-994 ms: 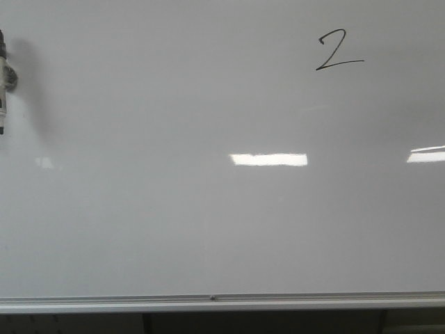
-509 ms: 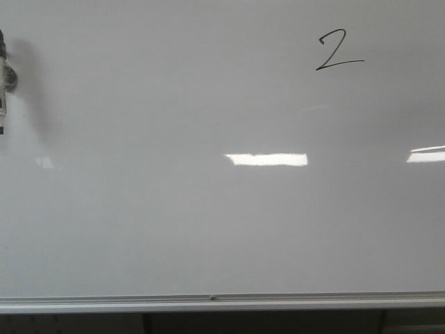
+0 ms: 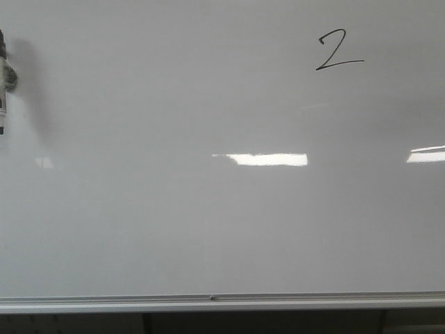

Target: Write number 2 on whiteboard

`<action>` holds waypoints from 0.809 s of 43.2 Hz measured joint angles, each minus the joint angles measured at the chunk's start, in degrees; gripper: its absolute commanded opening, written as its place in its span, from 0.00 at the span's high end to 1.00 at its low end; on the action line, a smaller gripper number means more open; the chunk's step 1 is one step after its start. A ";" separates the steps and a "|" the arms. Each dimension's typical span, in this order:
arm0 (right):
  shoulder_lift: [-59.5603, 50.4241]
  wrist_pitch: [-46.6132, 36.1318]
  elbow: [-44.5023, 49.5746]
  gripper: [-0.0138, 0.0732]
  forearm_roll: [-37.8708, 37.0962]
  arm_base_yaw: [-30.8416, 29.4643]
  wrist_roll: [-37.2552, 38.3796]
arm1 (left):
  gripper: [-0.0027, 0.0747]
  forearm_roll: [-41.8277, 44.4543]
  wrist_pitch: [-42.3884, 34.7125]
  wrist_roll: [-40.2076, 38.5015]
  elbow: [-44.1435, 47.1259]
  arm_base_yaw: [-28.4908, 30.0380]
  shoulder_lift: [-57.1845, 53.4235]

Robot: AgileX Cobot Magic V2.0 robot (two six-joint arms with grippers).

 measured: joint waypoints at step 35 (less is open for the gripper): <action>0.00 0.00 0.00 0.92 0.00 0.00 0.00 | 0.99 -1.26 -30.93 0.00 37.07 1.94 -33.66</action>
